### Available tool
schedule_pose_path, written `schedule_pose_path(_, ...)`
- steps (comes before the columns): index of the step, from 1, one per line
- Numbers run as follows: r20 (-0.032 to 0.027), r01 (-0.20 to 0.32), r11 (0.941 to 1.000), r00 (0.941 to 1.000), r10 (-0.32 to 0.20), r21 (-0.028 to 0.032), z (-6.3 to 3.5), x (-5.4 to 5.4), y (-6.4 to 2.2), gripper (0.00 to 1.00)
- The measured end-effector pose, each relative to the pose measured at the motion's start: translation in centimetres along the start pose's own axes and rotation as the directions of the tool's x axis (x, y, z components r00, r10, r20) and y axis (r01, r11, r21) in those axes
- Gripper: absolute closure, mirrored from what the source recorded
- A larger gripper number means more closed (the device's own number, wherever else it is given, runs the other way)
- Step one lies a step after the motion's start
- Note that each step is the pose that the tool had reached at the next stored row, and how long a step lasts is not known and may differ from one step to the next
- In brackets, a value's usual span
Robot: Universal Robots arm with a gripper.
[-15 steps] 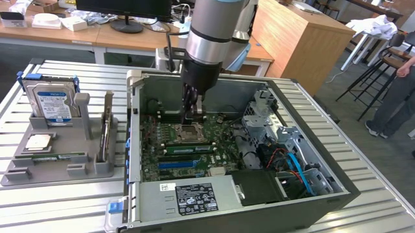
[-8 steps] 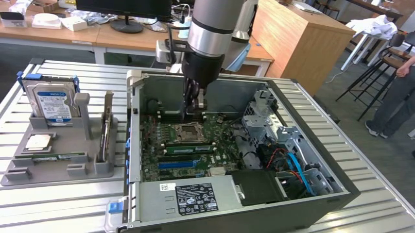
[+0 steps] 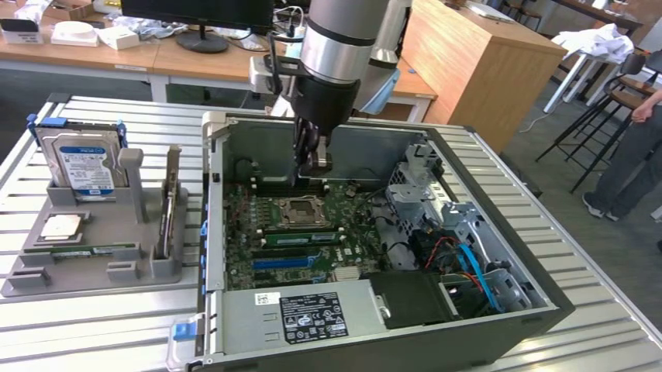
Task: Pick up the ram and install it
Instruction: 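Press down the ram until it locks into place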
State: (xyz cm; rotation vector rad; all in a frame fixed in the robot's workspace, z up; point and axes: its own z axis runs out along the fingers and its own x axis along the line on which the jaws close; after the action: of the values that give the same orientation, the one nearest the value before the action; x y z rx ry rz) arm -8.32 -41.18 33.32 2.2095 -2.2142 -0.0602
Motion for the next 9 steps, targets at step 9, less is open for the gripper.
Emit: schedule_pose_path(9,-0.0003,0.000,1.0000,1.0000,0.000,-0.0002,-0.02,0.00,-0.14,0.90)
